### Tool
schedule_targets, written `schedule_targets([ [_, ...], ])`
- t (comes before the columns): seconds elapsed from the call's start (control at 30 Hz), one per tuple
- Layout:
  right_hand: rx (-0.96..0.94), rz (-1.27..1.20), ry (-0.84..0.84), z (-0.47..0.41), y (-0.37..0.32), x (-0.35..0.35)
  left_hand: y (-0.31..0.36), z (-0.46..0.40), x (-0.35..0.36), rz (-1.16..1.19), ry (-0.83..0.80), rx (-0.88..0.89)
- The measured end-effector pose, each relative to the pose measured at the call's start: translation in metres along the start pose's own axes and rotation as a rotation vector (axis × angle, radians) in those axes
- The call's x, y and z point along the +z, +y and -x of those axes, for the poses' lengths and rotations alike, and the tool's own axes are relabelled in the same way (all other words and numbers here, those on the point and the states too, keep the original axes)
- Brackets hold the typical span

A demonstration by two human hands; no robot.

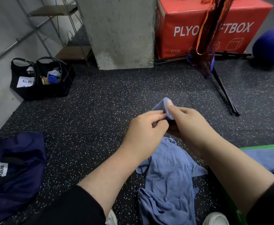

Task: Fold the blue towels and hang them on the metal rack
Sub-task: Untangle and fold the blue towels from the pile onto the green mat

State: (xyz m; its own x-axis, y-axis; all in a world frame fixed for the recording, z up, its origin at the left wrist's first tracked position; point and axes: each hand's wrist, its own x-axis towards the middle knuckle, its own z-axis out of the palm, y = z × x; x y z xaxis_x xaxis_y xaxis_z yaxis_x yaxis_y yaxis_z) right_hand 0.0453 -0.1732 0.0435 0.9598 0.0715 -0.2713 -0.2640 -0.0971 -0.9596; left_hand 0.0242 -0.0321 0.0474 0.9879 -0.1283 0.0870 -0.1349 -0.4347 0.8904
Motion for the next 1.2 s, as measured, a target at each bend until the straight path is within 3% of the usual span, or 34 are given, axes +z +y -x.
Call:
schedule_targets([
  [0.1, -0.028, 0.064, 0.061, -0.004, 0.005, -0.006, -0.004, 0.002, 0.001, 0.027, -0.047, -0.033],
  [0.2, -0.078, 0.221, 0.132, -0.008, 0.005, -0.012, -0.011, -0.005, -0.008, -0.076, 0.203, -0.060],
  [0.37, -0.205, 0.318, 0.003, 0.000, -0.016, -0.016, -0.026, -0.014, -0.017, 0.065, -0.177, -0.188],
  [0.5, -0.275, 0.460, -0.092, 0.008, -0.025, -0.021, -0.028, -0.011, -0.008, 0.159, -0.189, -0.179],
  [0.6, -0.361, 0.544, -0.027, 0.010, -0.028, -0.024, -0.028, -0.008, -0.002, 0.256, -0.219, -0.188],
  [0.97, -0.207, 0.036, 0.169, 0.014, -0.026, -0.068, -0.034, 0.021, 0.000, 0.203, -0.454, -0.392],
  [1.2, -0.097, -0.163, 0.153, 0.019, -0.016, -0.091, -0.033, 0.041, -0.014, 0.155, -0.458, -0.441],
])
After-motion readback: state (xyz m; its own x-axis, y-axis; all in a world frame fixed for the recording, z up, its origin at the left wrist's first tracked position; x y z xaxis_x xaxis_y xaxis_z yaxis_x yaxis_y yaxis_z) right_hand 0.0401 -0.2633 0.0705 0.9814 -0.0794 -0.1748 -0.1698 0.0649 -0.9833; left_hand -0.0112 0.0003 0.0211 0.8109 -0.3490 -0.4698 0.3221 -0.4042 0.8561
